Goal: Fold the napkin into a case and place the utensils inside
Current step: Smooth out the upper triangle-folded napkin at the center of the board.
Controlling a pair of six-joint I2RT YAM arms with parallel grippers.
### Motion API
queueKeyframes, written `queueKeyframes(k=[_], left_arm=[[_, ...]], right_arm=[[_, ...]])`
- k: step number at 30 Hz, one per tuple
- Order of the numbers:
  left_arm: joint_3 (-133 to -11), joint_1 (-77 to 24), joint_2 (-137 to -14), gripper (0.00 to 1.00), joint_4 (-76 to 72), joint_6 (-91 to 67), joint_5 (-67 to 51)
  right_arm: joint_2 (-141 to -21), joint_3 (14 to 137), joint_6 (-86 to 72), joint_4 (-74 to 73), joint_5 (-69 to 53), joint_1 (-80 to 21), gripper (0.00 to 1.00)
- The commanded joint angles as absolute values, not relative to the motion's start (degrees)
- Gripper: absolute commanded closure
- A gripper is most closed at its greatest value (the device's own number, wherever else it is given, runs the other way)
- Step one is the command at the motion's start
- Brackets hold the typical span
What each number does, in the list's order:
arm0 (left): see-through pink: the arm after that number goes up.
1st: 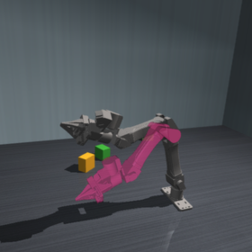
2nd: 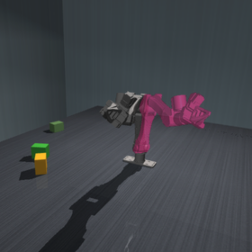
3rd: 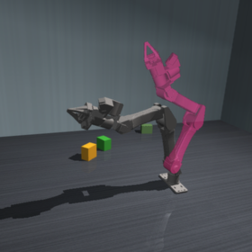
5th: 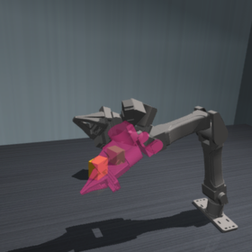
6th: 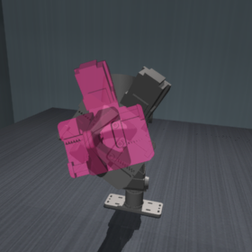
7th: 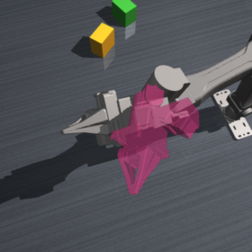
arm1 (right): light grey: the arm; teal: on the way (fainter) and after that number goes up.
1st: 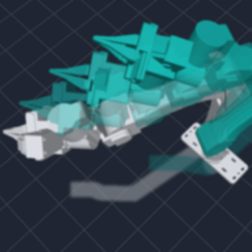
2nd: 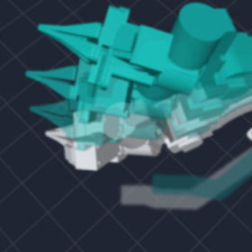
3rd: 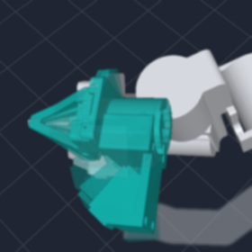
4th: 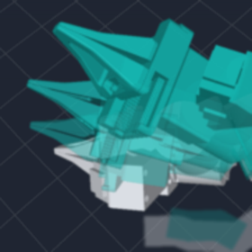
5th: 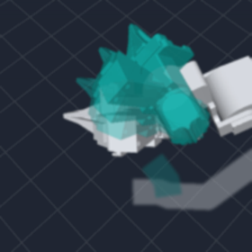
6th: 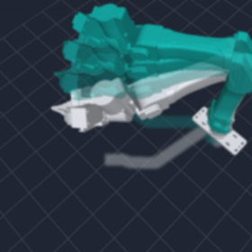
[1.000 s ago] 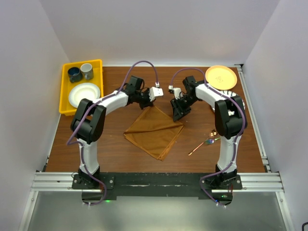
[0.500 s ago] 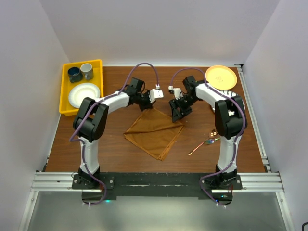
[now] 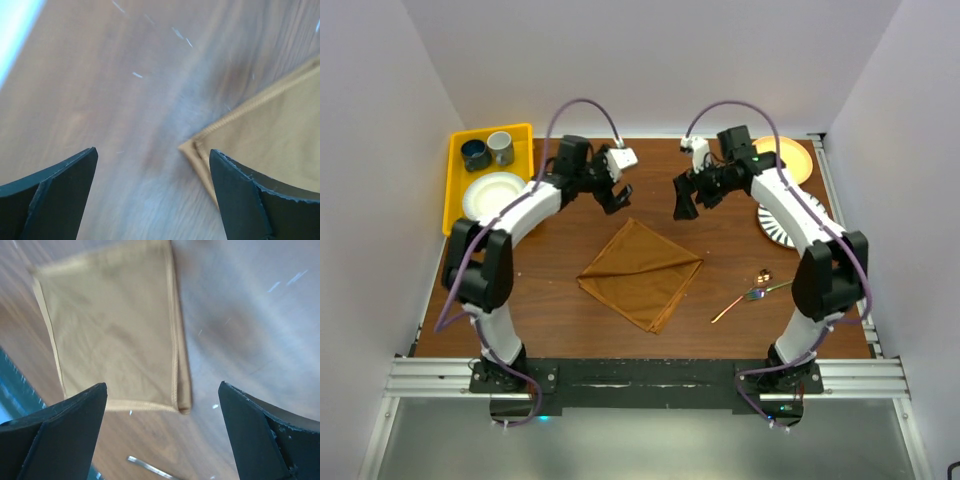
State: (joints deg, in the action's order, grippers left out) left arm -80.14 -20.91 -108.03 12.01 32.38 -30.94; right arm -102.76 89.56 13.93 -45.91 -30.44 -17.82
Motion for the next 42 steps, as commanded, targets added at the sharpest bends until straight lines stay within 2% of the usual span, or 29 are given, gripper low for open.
queueKeyframes(k=[1, 3, 5, 7, 9, 11, 13, 14, 15, 18, 24, 28, 35, 42], left_arm=[[-76.0, -17.8, -93.8, 0.00, 5.9, 19.0, -37.0], [-70.1, -16.4, -87.9, 0.00, -3.7, 11.6, -35.5], [-68.0, -15.1, -85.5, 0.00, -6.7, 5.7, -38.0], [-69.4, -14.9, -86.1, 0.00, -4.8, 0.4, -36.6], [-72.7, -14.7, -88.8, 0.00, 1.9, -6.6, -34.5], [-74.4, -13.4, -92.6, 0.00, 8.3, -7.3, -50.3], [-68.6, -13.9, -91.9, 0.00, 2.7, -20.7, -56.2], [-59.8, -15.1, -88.8, 0.00, -9.9, -25.2, -56.8], [-55.9, -15.9, -87.1, 0.00, -15.2, -32.1, -56.1], [-47.2, -19.7, -84.7, 0.00, -23.1, -37.5, -54.0], [-38.3, -22.1, -90.2, 0.00, -34.6, -47.2, -53.3], [-36.7, -22.5, -93.8, 0.00, -39.1, -49.4, -53.0], [-36.9, -22.5, -98.1, 0.00, -38.1, -47.2, -52.9], [-36.7, -20.9, -103.2, 0.00, -35.6, -44.6, -54.2]], right_arm=[[-94.9, 88.6, 10.0, -34.3, -27.9, -17.7, 0.02], [-94.2, 88.7, 4.2, -29.0, -27.9, -17.8, 0.02], [-94.9, 88.9, 1.9, -25.0, -30.8, -17.7, 0.02], [-98.8, 90.6, -6.0, -22.1, -34.0, -17.5, 0.02], [-103.5, 96.7, -3.1, -29.0, -44.3, -17.1, 0.02], [-108.0, 98.0, -4.9, -32.6, -51.3, -17.8, 0.02], [-107.1, 91.1, -11.1, -25.0, -52.6, -18.5, 0.02], [-104.6, 87.4, -13.7, -20.7, -53.3, -18.8, 0.02], [-103.2, 80.2, -19.5, -16.2, -53.8, -19.5, 0.02], [-99.6, 71.8, -26.0, -7.0, -53.4, -22.0, 0.02], [-100.5, 64.0, -36.3, 5.3, -53.9, -25.0, 0.02], [-104.6, 64.6, -35.9, 5.5, -54.6, -25.5, 0.02], [-107.4, 61.7, -36.7, 8.4, -57.0, -26.2, 0.02], [-110.2, 61.9, -31.3, 2.6, -58.5, -25.9, 0.02]])
